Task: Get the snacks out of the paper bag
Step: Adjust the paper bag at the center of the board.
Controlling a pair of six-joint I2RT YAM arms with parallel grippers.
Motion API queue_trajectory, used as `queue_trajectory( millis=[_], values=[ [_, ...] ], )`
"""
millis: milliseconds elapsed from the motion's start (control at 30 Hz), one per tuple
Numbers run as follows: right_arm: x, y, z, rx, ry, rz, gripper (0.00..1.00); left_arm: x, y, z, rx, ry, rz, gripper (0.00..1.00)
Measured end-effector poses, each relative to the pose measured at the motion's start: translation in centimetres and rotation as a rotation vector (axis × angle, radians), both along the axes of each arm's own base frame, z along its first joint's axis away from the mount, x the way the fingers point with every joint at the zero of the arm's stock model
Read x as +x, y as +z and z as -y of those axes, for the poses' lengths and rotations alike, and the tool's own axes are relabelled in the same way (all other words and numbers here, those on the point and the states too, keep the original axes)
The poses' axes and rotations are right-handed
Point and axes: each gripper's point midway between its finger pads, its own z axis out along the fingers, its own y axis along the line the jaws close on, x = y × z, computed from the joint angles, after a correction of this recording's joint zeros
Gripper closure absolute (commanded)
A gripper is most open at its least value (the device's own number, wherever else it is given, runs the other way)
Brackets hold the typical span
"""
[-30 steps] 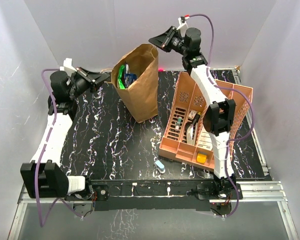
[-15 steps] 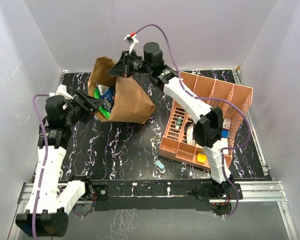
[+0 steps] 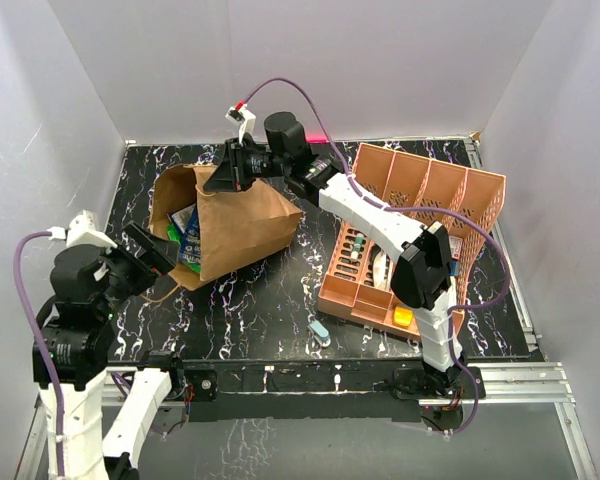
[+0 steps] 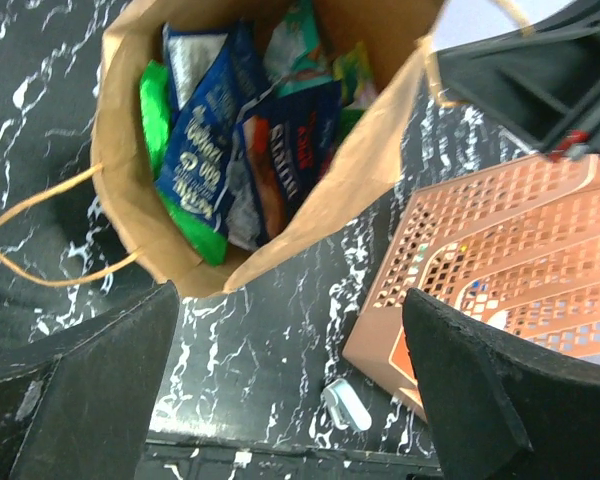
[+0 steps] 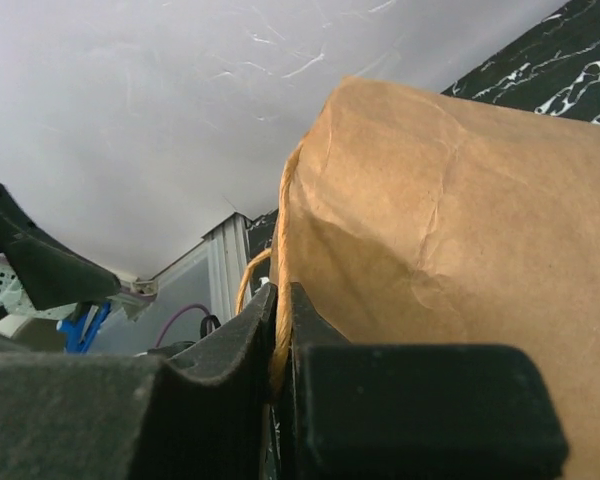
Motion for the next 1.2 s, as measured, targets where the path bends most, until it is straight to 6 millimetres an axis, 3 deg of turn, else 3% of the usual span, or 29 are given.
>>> queue_trajectory(
  millis=[133,300,367,500,633,733,800,867,933,1000,1067,1200],
  values=[
    [0.5,0.2,1.1,-0.009,-0.012,0.008,0.93,0.5,-3.2,0.1,0.004,-0.002,-0.097,0.07],
    [1.7,1.5,3.8,-0.004,-0.054,0.022,0.93,1.8,-3.6,-0.4,0.041,0.015,-0.138,0.02],
    [2.2,2.0,4.8,-0.002,-0.070,0.028,0.93,2.4,-2.5,-0.8,0.072,0.031,-0.124,0.02],
    [3.2,2.5,6.3,-0.006,-0.098,0.050,0.93,5.4,3.5,-2.4,0.166,0.093,-0.037,0.02],
    [3.1,2.1,6.4,-0.024,-0.095,0.044,0.93,11.1,8.8,-4.3,0.278,0.186,0.060,0.02],
    [2.8,2.0,6.4,-0.032,-0.091,0.042,0.93,16.0,9.2,-6.1,0.327,0.242,0.056,0.05],
    [2.5,2.1,6.3,-0.032,-0.086,0.045,0.93,19.0,7.8,-8.7,0.295,0.281,0.012,0.05],
    [2.4,2.2,6.4,-0.033,-0.085,0.044,0.93,21.5,5.0,-13.3,0.234,0.356,-0.063,0.06],
    [2.2,2.4,6.5,-0.033,-0.085,0.044,0.93,22.9,1.2,-16.9,0.163,0.402,-0.143,0.12],
    [2.0,2.7,6.6,-0.034,-0.085,0.043,0.93,23.1,-2.8,-18.8,0.080,0.415,-0.220,0.20],
    [1.8,3.1,6.8,-0.030,-0.085,0.047,0.93,23.0,-6.4,-18.6,-0.008,0.384,-0.279,0.27],
    [1.3,3.5,7.1,-0.026,-0.083,0.050,0.93,22.1,-13.1,-14.6,-0.181,0.266,-0.350,0.33]
  ],
)
